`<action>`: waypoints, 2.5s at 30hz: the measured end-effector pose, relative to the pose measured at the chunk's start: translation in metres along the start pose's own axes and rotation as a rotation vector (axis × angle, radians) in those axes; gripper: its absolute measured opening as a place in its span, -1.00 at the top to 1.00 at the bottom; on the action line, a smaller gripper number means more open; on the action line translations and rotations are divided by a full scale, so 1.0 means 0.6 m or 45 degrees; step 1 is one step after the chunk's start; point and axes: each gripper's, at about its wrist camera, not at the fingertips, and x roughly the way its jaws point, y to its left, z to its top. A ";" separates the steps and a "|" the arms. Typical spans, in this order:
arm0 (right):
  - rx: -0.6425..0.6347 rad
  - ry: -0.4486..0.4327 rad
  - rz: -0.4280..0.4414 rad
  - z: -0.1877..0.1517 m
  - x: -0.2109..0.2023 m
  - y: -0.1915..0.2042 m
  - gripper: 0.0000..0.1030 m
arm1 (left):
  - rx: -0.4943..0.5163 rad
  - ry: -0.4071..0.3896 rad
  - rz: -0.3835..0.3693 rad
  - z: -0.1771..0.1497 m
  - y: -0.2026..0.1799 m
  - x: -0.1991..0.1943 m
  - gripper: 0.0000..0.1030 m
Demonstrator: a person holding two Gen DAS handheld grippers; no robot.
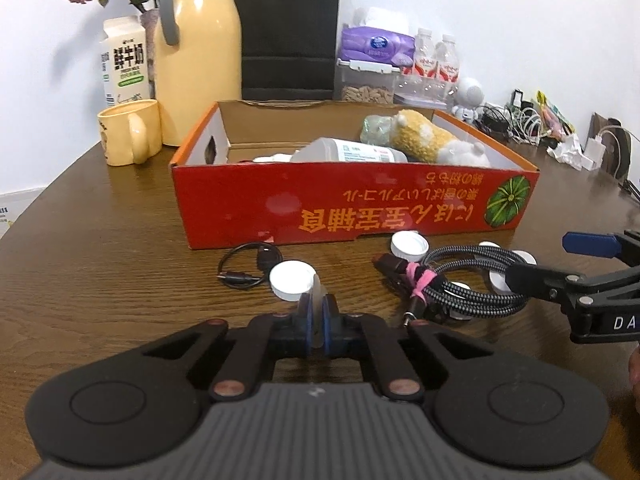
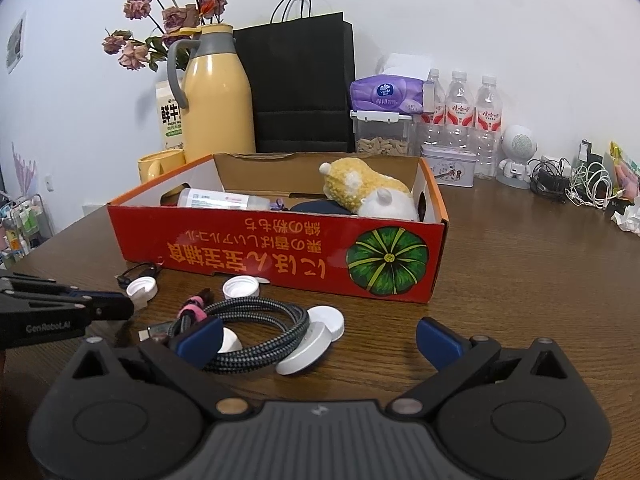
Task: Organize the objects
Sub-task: 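Grasp the clear plastic piece on the table with the left tool, then grasp a white round cap with the right tool while the left tool holds the clear piece, then carry the clear piece and white cap into the box and open both tools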
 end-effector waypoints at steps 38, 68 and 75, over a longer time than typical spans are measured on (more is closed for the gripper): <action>-0.250 0.230 0.234 0.060 0.133 0.239 0.09 | -0.129 -0.041 0.066 0.026 0.144 -0.062 0.88; -0.197 0.058 0.272 0.088 0.087 0.213 0.47 | -0.106 -0.080 0.051 0.057 0.113 -0.061 0.88; -0.166 -0.045 0.218 0.122 0.066 0.168 0.47 | -0.089 -0.145 0.019 0.099 0.083 -0.058 0.88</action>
